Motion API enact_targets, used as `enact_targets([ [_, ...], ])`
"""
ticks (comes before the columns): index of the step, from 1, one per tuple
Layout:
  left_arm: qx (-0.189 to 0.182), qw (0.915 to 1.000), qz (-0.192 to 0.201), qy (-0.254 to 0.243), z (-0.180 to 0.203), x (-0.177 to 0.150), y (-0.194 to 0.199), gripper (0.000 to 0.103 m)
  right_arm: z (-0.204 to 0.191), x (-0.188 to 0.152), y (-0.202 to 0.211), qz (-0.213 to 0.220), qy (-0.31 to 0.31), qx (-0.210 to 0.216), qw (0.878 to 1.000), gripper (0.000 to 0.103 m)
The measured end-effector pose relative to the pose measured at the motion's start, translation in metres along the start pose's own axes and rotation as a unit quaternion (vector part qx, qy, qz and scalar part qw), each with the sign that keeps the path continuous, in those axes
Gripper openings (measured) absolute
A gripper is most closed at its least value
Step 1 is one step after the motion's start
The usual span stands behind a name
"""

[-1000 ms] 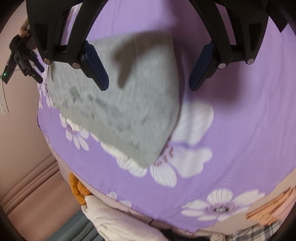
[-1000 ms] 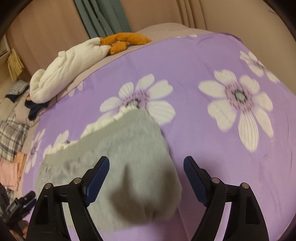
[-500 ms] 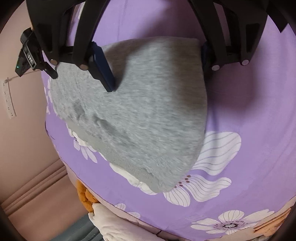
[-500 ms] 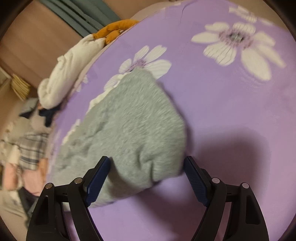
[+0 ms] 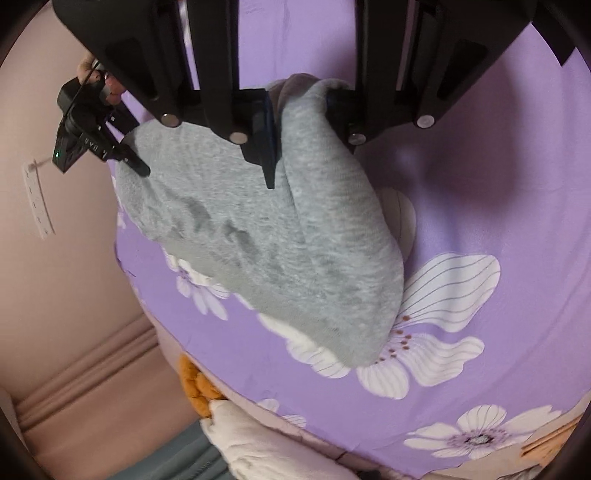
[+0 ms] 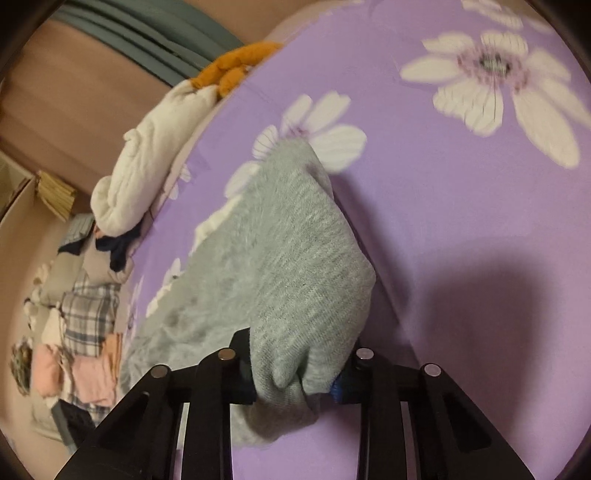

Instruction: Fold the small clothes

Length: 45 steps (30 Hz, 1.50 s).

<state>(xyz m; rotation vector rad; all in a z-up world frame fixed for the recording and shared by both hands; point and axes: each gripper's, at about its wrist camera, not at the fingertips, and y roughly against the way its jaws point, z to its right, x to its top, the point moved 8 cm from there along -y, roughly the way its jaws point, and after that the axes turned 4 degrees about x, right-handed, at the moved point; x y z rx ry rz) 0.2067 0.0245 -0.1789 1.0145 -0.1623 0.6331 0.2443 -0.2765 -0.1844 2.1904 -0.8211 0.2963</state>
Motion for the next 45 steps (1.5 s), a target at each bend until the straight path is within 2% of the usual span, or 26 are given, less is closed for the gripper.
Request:
enact_targets([
  [3, -0.02, 0.9998, -0.003, 0.0, 0.005, -0.009, 0.016, 0.018, -0.013, -0.002, 0.024, 0.018, 0.019, 0.002, 1.0, 0.028],
  [7, -0.017, 0.9995, -0.007, -0.026, 0.012, -0.031, 0.038, 0.018, -0.02, -0.011, 0.05, 0.034, 0.048, -0.004, 0.998, 0.028],
  [11, 0.003, 0.9989, -0.025, -0.04, 0.014, -0.059, 0.046, 0.019, -0.01, -0.026, 0.063, 0.021, 0.056, -0.026, 0.998, 0.028],
  [17, 0.032, 0.9968, -0.03, -0.067, 0.014, -0.077, 0.043, 0.019, -0.001, -0.038, 0.076, 0.023, 0.058, -0.055, 0.997, 0.028],
  [19, 0.047, 0.9959, -0.044, -0.064, 0.007, -0.08, 0.033, 0.021, 0.004, -0.04, 0.072, 0.019, 0.056, -0.068, 0.996, 0.028],
  [23, 0.047, 0.9953, -0.055, -0.065, -0.002, -0.088, 0.018, 0.026, 0.011, -0.044, 0.057, 0.015, 0.096, -0.133, 0.986, 0.028],
  [26, 0.034, 0.9972, -0.061, -0.026, -0.012, -0.091, 0.017, 0.031, 0.016, -0.052, 0.048, 0.012, 0.122, -0.183, 0.975, 0.028],
  [28, 0.035, 0.9972, -0.061, -0.024, -0.014, -0.091, 0.019, 0.034, 0.013, -0.053, 0.05, 0.019, 0.14, -0.197, 0.97, 0.028],
  [33, 0.047, 0.9959, -0.055, -0.055, -0.006, -0.091, 0.032, 0.031, -0.018, -0.041, 0.065, 0.043, 0.164, -0.177, 0.97, 0.027],
  [40, 0.035, 0.9975, -0.037, -0.049, -0.009, -0.084, 0.059, 0.032, -0.087, -0.051, 0.067, 0.069, 0.267, -0.16, 0.948, 0.027],
  [45, 0.047, 0.9979, -0.016, -0.042, -0.016, -0.075, 0.074, 0.034, -0.131, -0.072, 0.053, 0.059, 0.332, -0.127, 0.933, 0.025],
])
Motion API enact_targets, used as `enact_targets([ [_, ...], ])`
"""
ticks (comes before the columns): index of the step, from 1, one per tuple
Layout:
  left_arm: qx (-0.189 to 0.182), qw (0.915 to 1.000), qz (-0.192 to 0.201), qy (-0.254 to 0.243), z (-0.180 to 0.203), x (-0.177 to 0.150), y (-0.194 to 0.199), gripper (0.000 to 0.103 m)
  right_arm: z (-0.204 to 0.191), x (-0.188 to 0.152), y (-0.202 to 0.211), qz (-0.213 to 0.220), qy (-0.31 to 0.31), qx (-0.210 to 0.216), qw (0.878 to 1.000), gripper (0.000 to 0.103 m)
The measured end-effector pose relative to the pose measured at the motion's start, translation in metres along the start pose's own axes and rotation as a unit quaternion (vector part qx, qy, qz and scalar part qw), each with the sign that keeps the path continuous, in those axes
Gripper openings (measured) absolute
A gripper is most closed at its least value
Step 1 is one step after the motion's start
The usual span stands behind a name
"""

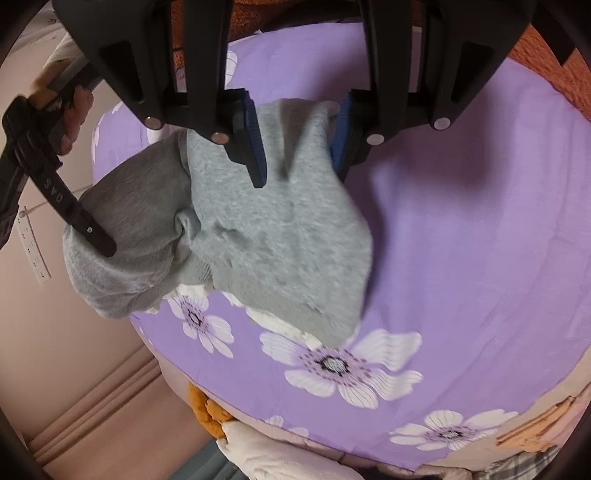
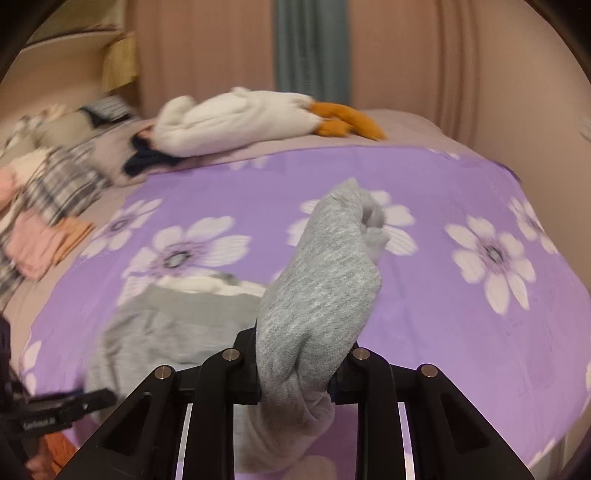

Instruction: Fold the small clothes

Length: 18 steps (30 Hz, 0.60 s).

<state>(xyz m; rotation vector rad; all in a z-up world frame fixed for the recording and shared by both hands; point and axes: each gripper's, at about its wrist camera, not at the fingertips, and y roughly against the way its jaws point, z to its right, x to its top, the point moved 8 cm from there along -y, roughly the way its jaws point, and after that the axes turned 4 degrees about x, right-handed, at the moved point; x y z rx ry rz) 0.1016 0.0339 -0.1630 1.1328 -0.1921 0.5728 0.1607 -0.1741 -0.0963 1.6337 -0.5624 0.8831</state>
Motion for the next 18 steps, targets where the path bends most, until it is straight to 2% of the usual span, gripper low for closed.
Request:
enact_targets([
  [4, 0.016, 0.9997, 0.015, 0.004, -0.007, 0.007, 0.007, 0.034, -0.033, -0.006, -0.008, -0.012, 0.049, 0.029, 0.998, 0.024],
  [9, 0.028, 0.9991, 0.028, 0.015, -0.02, 0.015, 0.015, 0.035, -0.063, -0.026, -0.021, -0.046, 0.089, 0.058, 0.993, 0.024],
  [13, 0.044, 0.9982, 0.036, 0.019, -0.029, 0.016, 0.02, 0.036, -0.083, -0.044, -0.034, -0.082, 0.11, 0.091, 0.986, 0.024],
  [18, 0.053, 0.9976, 0.037, 0.025, -0.036, 0.017, 0.022, 0.036, -0.093, -0.059, -0.048, -0.117, 0.118, 0.098, 0.981, 0.024],
])
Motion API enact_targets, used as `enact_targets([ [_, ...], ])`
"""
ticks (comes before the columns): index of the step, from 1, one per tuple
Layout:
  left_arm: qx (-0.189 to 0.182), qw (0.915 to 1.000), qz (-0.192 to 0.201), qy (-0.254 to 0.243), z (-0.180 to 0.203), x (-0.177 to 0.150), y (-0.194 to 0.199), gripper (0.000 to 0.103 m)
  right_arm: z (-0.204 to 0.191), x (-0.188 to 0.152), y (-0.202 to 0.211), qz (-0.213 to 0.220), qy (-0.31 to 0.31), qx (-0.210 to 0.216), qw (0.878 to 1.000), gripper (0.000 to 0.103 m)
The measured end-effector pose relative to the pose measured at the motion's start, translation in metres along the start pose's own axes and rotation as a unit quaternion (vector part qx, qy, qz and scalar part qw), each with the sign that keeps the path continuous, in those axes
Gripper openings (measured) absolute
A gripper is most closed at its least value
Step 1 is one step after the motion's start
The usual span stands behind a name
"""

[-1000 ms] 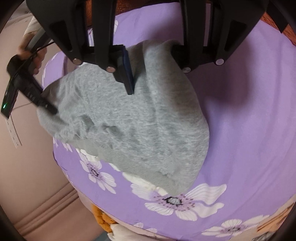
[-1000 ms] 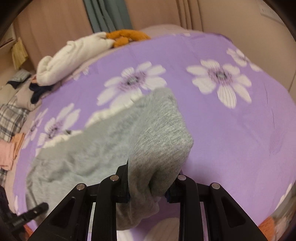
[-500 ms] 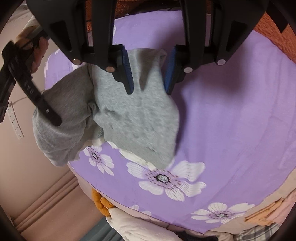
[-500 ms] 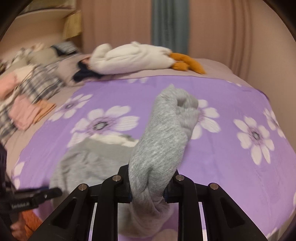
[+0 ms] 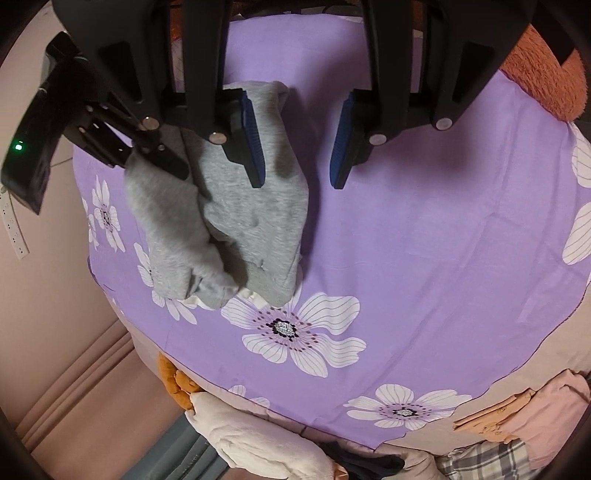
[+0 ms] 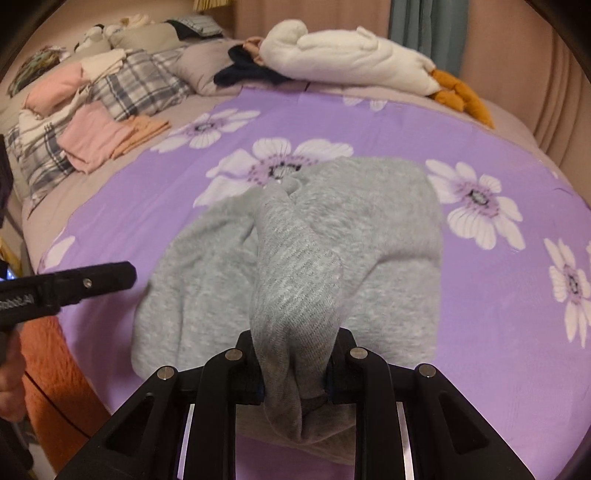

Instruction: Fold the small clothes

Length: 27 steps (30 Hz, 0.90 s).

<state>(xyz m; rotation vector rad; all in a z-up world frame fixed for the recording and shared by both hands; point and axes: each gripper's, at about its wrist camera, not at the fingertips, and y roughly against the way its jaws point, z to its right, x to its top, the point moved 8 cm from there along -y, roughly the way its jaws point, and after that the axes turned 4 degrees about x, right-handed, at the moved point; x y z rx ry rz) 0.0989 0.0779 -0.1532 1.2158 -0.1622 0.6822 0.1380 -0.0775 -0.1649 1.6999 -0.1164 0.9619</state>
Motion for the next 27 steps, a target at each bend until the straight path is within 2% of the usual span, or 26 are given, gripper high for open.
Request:
enact_targets([
  [2, 0.003, 1.0, -0.001, 0.0, -0.002, 0.0, 0.0, 0.038, -0.001, -0.001, -0.005, -0.011, -0.004, 0.009, 1.0, 0.024],
  [4, 0.007, 1.0, 0.0, 0.001, -0.003, 0.001, 0.0, 0.045, -0.001, -0.001, -0.009, -0.019, -0.01, 0.02, 1.0, 0.024],
  [9, 0.006, 1.0, 0.003, 0.001, -0.003, 0.002, 0.003, 0.046, 0.0, -0.002, -0.003, -0.018, -0.024, 0.046, 0.998, 0.024],
  [12, 0.007, 1.0, 0.006, -0.002, -0.002, 0.005, 0.005, 0.047, 0.002, -0.001, 0.005, -0.012, -0.034, 0.063, 0.997, 0.028],
  [16, 0.001, 0.9999, 0.01, -0.006, 0.002, 0.008, 0.007, 0.053, 0.003, 0.001, 0.021, -0.006, -0.051, 0.096, 0.994, 0.047],
  [19, -0.01, 0.9999, 0.01, -0.006, 0.007, 0.009, 0.009, 0.053, 0.005, 0.001, 0.036, 0.001, -0.062, 0.117, 0.991, 0.054],
  [21, -0.021, 0.9997, 0.008, -0.008, 0.012, 0.011, 0.009, 0.056, 0.011, 0.003, 0.049, 0.014, -0.068, 0.112, 0.991, 0.055],
  [24, -0.052, 0.9986, 0.003, -0.012, 0.026, 0.013, 0.009, 0.068, 0.025, 0.005, 0.063, 0.034, -0.081, 0.092, 0.992, 0.055],
  [25, -0.069, 0.9975, -0.001, -0.015, 0.033, 0.014, 0.008, 0.071, 0.031, 0.006, 0.066, 0.04, -0.087, 0.084, 0.992, 0.058],
  [26, -0.085, 0.9962, -0.006, -0.019, 0.04, 0.014, 0.006, 0.072, 0.037, 0.006, 0.069, 0.044, -0.093, 0.074, 0.992, 0.067],
  [27, -0.102, 0.9944, -0.016, -0.024, 0.049, 0.013, 0.001, 0.074, 0.045, 0.005, 0.07, 0.05, -0.102, 0.062, 0.992, 0.07],
])
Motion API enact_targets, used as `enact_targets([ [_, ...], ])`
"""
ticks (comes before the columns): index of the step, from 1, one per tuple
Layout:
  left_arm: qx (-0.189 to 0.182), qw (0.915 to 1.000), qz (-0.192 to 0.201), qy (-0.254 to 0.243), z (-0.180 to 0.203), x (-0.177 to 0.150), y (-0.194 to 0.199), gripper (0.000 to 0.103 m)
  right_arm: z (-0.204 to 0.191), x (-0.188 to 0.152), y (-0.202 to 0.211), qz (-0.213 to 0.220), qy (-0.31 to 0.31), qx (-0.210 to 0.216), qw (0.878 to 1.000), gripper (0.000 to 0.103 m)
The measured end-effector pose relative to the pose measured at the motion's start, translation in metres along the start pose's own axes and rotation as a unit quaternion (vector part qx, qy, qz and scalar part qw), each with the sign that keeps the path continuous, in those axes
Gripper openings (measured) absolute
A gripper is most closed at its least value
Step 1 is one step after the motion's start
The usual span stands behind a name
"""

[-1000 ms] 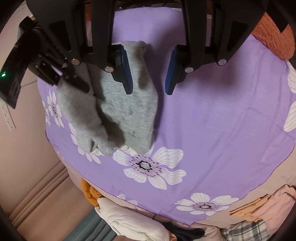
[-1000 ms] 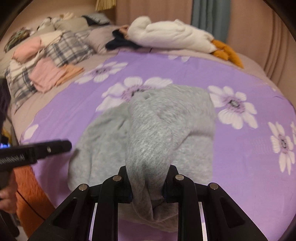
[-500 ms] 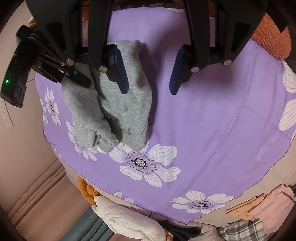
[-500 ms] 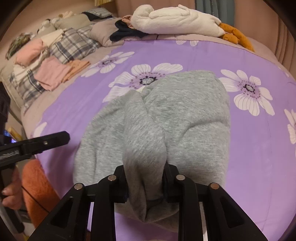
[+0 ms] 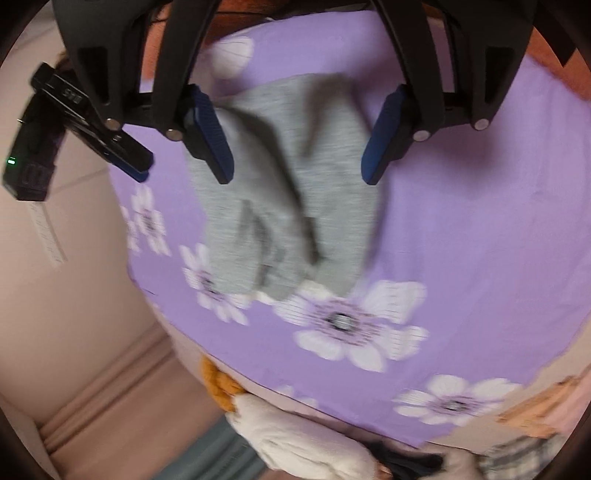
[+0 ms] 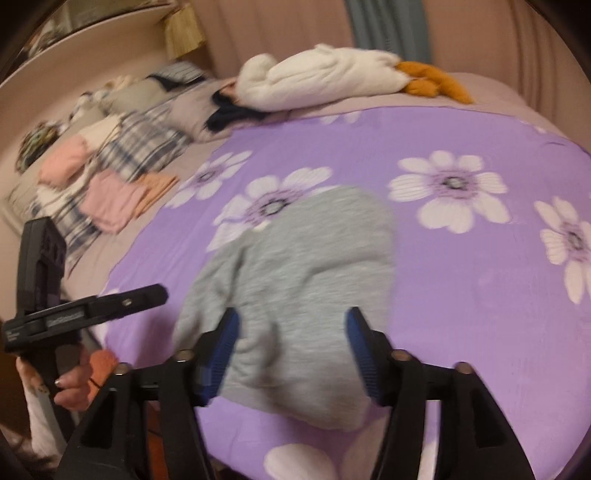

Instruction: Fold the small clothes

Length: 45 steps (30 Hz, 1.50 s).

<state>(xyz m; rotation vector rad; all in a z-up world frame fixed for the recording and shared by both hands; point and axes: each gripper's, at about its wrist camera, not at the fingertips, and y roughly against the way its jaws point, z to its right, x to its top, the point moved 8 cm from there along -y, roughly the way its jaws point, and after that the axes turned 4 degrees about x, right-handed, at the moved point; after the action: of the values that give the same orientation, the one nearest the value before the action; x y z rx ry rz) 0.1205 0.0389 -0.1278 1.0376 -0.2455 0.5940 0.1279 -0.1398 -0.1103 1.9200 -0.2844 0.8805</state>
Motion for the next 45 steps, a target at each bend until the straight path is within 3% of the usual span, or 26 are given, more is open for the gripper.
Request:
enact_targets([
  [7, -0.058, 0.9967, -0.055, -0.014, 0.041, 0.001, -0.052, 0.076, 0.035, -0.01, -0.003, -0.001, -0.057, -0.032, 0.998, 0.071],
  [10, -0.033, 0.9963, -0.078, -0.006, 0.041, -0.001, -0.079, 0.071, 0.043, -0.017, -0.004, -0.008, -0.07, -0.036, 0.997, 0.071],
  [11, -0.021, 0.9963, -0.083, -0.003, 0.04, -0.004, -0.085, 0.064, 0.045, -0.019, -0.007, -0.011, -0.075, -0.035, 0.997, 0.071],
  [12, -0.014, 0.9965, -0.082, -0.002, 0.04, -0.007, -0.088, 0.041, 0.047, -0.021, -0.006, -0.013, -0.078, -0.035, 0.996, 0.071],
  [13, -0.016, 0.9964, -0.083, -0.005, 0.042, -0.009, -0.09, 0.025, 0.049, -0.022, -0.007, -0.014, -0.08, -0.035, 0.996, 0.071],
  [16, 0.002, 0.9976, -0.067, -0.015, 0.044, -0.009, -0.083, 0.016, 0.054, -0.024, -0.007, -0.016, -0.088, -0.039, 0.995, 0.071],
  [21, -0.004, 0.9985, -0.02, -0.051, 0.065, 0.005, -0.036, 0.015, 0.052, -0.018, 0.0, -0.004, -0.093, -0.031, 0.995, 0.071],
  [23, 0.009, 0.9969, 0.009, -0.078, 0.071, 0.011, -0.016, 0.015, 0.048, -0.015, 0.003, 0.004, -0.088, -0.025, 0.996, 0.071],
  [25, 0.02, 0.9959, 0.014, -0.087, 0.064, 0.012, -0.009, 0.015, 0.043, -0.013, 0.0, 0.004, -0.083, -0.014, 0.996, 0.071],
  [36, 0.073, 0.9959, -0.044, -0.031, -0.016, -0.016, -0.039, 0.018, 0.015, -0.031, -0.054, -0.074, -0.051, 0.007, 0.996, 0.071],
  [45, 0.076, 0.9955, -0.056, -0.006, -0.036, -0.025, -0.051, 0.036, 0.01, -0.038, -0.068, -0.097, -0.052, 0.009, 0.994, 0.072],
])
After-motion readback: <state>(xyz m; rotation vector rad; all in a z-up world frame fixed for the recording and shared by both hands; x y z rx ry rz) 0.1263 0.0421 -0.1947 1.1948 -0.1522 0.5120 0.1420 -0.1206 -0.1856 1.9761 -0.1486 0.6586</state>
